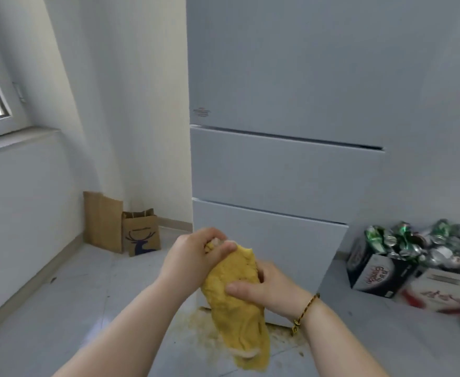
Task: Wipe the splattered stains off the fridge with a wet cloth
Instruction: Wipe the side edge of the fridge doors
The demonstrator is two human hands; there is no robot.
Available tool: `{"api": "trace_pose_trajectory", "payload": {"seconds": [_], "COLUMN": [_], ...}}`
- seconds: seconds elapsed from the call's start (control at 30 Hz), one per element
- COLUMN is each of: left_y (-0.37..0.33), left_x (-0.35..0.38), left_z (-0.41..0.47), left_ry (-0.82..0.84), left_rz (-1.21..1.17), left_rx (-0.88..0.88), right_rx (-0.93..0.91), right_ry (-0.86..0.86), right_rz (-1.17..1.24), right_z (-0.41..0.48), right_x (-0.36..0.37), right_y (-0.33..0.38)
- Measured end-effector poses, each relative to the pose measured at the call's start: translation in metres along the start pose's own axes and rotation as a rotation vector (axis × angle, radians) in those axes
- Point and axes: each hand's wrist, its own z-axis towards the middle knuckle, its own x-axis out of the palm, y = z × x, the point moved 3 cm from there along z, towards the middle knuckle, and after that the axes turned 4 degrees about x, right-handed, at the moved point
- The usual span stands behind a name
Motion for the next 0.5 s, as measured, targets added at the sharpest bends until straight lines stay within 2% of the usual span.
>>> {"api": "trace_pose_trajectory", "payload": {"seconds": [0.07,0.13,0.3,0.4,0.5], "left_y": [-0.019,-0.038,-0.049,-0.046,-0.044], "left_x": [0.024,0.056,0.141,0.188,0.237], "left_z": [0.006,0.016,0.035,0.052,0.083], "left_ry": [-0.115,-0.138,0.124,0.279,0.363], "left_rz": [-0.177,-0.336,-0.539,-0.624,-0.669], "left_rx": [-0.024,-0.082,-0.201,-0.231,-0.240], "right_rx": [-0.013,-0.016,0.025,0.068,0.084], "right_ry": [-0.065,-0.199,-0.517,-0.636,-0.745], "right_rz": [0.031,0.078,0.278,0.276,0.276], "right_z": [-0.014,-0.031,-0.058,-0.058,-0.046], "right_x": [-0.021,-0.049,-0.110,-0.147,-0.192], "right_y": [-0.010,-0.025,-0.068,-0.091,-0.112]}}
